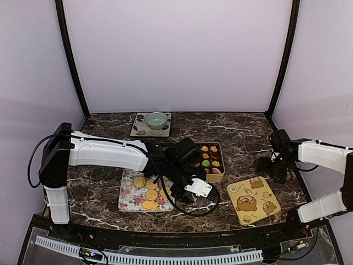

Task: Pack the cookies
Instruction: Move the box lid to the center of the board.

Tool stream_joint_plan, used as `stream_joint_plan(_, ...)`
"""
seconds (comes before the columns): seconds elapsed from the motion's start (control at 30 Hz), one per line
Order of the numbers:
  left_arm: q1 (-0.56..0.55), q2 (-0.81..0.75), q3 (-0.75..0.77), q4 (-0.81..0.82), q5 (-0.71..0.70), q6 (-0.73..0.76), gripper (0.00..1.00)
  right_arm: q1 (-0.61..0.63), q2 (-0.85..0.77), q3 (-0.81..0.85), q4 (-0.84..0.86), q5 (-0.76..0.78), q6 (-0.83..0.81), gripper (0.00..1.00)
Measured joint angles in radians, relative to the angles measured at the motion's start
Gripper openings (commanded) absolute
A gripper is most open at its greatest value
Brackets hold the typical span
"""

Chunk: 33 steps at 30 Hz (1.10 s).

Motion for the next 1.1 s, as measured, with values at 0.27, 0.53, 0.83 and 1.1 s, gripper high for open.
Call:
stream_joint_plan(0.27, 0.013, -0.002, -0.051, -0.066, 0.0, -0.048, 0.8, -0.021, 0.055, -0.086, 0.067, -0.041, 0.047, 0.87)
stream_joint_plan(0.53, 0.041, -0.053, -0.14, -0.057, -0.001, -0.083, 0.81, 0.078, -0.018, -0.16, 0.219, -0.145, 0.115, 0.82)
stream_joint_plan(0.83, 0.048, -0.066, -0.189, -0.02, 0.0, -0.079, 0.79, 0.418, -0.047, -0.197, 0.297, -0.277, 0.356, 0.83)
stream_joint_plan(1.1, 0.017, -0.065, -0.19, -0.01, 0.005, -0.056, 0.82, 0.578, -0.018, -0.185, 0.333, -0.307, 0.481, 0.86)
